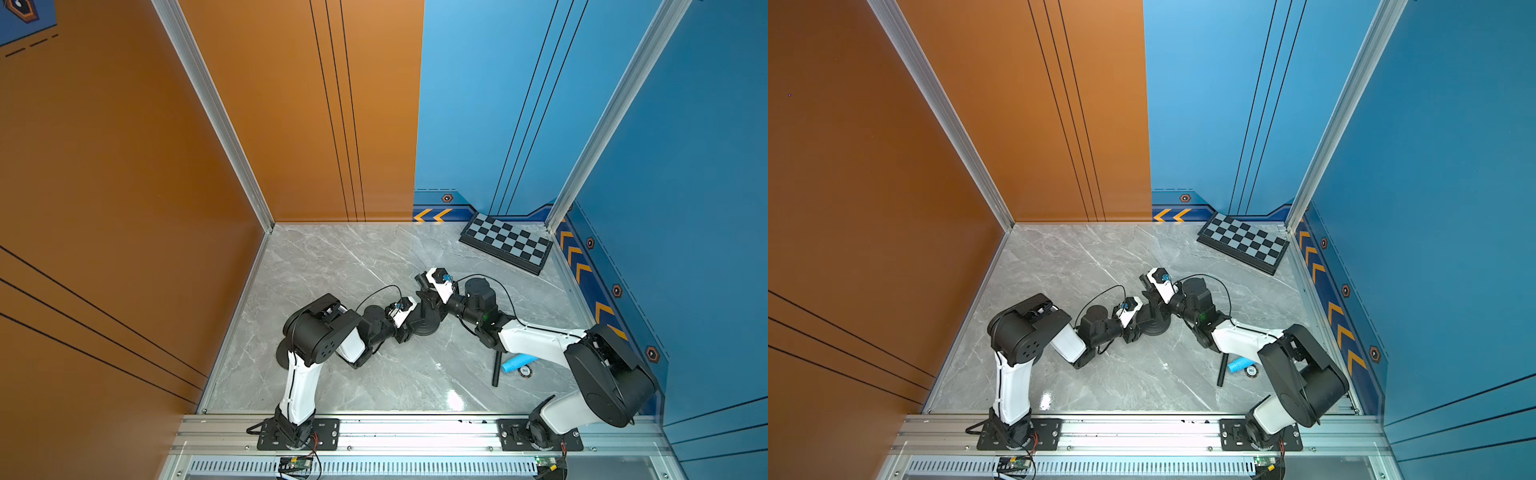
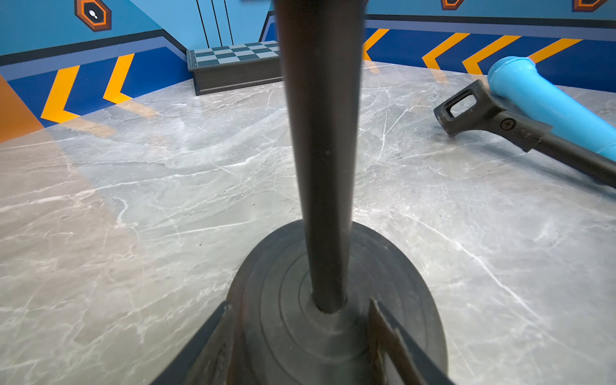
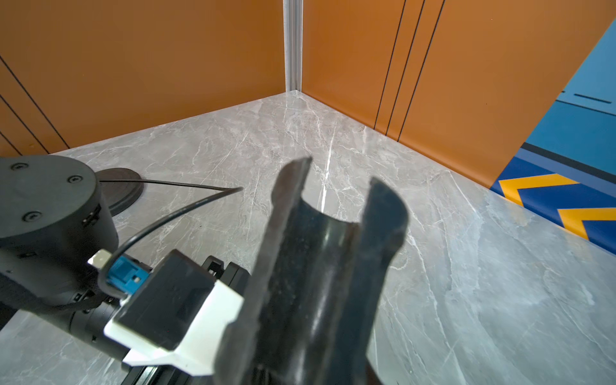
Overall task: Assemble a microphone stand
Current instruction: Screw the microphone stand pole into the microphone stand base.
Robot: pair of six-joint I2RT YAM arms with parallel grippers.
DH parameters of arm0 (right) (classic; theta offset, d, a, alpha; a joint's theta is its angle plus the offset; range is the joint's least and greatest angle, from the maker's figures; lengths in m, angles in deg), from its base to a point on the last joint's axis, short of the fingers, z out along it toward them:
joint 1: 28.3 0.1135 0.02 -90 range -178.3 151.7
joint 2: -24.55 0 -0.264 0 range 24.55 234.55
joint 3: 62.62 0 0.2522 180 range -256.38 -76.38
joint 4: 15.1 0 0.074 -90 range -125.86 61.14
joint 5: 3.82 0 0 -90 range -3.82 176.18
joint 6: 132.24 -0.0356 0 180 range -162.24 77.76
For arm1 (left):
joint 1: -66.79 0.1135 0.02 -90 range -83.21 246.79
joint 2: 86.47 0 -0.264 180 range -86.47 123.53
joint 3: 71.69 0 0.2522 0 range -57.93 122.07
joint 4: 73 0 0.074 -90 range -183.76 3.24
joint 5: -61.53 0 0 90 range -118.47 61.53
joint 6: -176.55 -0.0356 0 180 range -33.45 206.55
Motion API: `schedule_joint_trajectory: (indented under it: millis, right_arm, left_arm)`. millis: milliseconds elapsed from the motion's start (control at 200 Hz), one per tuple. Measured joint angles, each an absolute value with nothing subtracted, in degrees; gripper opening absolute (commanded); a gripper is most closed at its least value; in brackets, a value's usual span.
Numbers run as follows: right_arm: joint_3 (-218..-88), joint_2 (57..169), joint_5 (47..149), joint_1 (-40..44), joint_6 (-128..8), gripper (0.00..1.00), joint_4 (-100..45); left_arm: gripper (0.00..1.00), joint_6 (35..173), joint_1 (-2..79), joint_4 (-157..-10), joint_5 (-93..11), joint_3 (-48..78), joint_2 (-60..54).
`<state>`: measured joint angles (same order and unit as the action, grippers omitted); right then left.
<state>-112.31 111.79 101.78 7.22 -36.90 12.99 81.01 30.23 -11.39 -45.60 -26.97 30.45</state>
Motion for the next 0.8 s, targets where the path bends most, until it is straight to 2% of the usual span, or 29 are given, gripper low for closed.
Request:
schedule_joint_trajectory:
  millis: [75, 200, 295, 370, 510, 616, 796]
  right_arm:
    - [-110.30, 111.97, 91.57, 11.51, -38.65, 0.00, 17.25]
    - [-109.73, 115.60, 66.17, 22.35, -40.64, 0.00, 24.37]
    - [-111.67, 118.90, 53.80, 26.44, -42.03, 0.00, 26.32]
    - [-112.94, 120.10, 50.33, 26.87, -43.45, 0.14, 26.17]
    - [-112.59, 119.57, 55.09, 24.75, -44.09, 0.36, 25.99]
    - [-110.73, 117.74, 66.17, 20.58, -42.52, 0.43, 22.41]
    - [-109.55, 111.79, 89.36, 11.11, -37.86, 0.44, 12.44]
  left_arm:
    - [0.64, 81.65, 30.23, -11.41, -45.38, -26.97, 30.45]
    - [0.64, 82.13, 30.23, -11.08, -44.94, -26.97, 30.45]
    - [0.65, 82.50, 29.91, -10.89, -44.79, -26.99, 30.45]
    - [0.65, 82.52, 29.91, -10.86, -44.26, -26.97, 30.45]
    - [0.65, 82.50, 29.91, -10.95, -42.95, -26.90, 30.45]
    - [0.66, 82.50, 29.91, -11.15, -42.56, -26.88, 30.45]
    - [0.72, 80.03, 30.28, -11.15, -43.89, -27.30, 30.08]
